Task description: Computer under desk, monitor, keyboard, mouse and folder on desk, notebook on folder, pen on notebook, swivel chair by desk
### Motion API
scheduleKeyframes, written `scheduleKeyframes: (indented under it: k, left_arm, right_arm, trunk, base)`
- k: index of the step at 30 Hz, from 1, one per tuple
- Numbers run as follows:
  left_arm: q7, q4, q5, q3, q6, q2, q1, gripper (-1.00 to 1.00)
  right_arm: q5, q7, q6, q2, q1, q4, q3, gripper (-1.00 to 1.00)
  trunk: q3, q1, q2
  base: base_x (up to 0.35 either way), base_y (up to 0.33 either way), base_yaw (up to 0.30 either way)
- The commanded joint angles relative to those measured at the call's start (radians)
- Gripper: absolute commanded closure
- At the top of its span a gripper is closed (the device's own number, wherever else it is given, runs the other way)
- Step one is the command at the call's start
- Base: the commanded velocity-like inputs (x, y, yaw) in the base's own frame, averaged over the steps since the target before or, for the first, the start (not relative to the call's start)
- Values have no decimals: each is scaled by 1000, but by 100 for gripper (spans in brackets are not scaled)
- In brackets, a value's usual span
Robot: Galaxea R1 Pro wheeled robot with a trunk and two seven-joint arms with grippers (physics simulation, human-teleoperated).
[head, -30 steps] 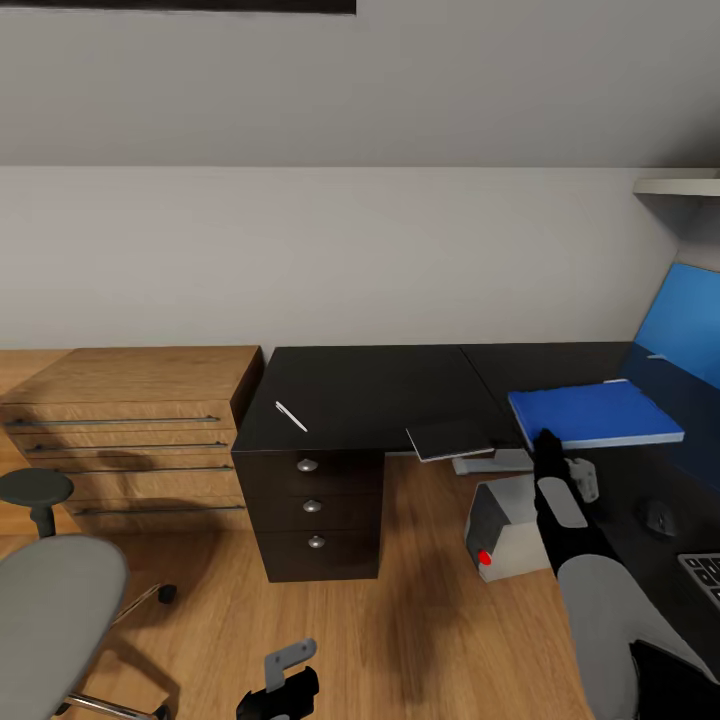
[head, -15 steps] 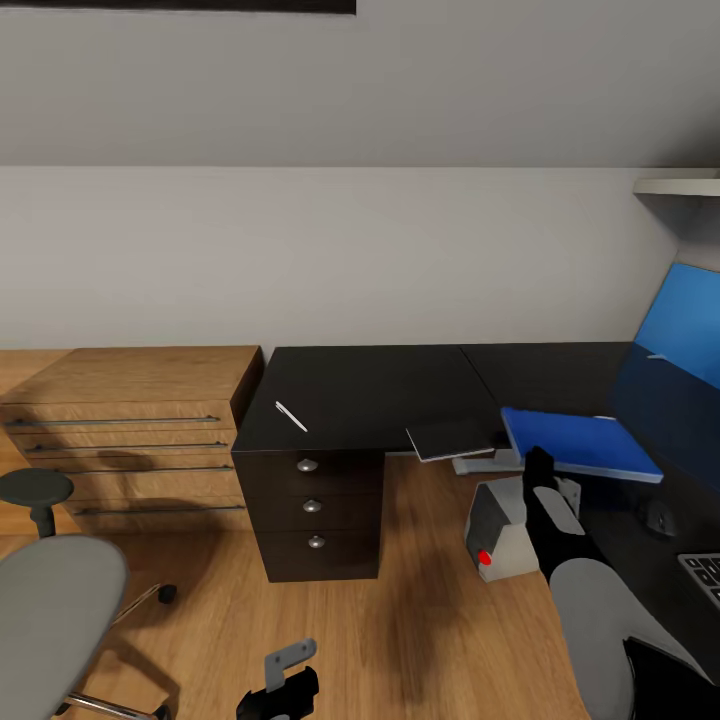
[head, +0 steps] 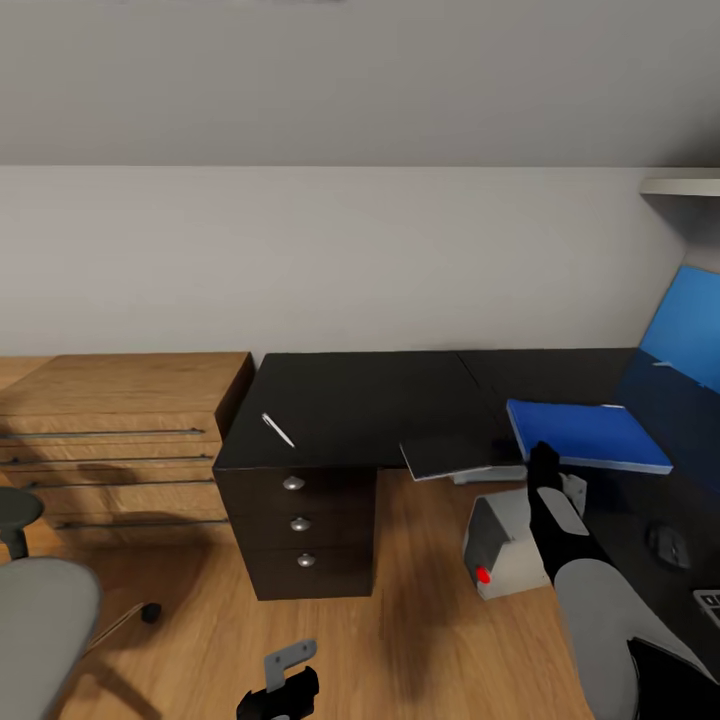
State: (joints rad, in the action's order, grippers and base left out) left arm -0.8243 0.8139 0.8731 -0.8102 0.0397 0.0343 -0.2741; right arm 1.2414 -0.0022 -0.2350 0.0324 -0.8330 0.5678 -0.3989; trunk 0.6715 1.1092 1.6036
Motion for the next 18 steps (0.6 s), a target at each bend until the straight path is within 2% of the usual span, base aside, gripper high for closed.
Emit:
scheduleKeyframes:
  k: [1,10,18]
  left_arm:
    - [-6,1,8,-4,4,-1,-2,-100]
    - [-6,1,9,-4,3,-1,-1,-100]
    - [-4,1,8,-4,3,-1,-1,-100]
  right_arm:
    - [10,3,-3,1,0,0,1,100]
    - [9,14,-4,16,0,-2,2,100]
    - [10,12,-3,20,0,-3,2,100]
  trunk:
    - [1,0,0]
    - [1,0,0]
    - [4,0,0]
  base:
    - [118,-121,0]
    - [31,-38,-8]
    - [1,-1,-138]
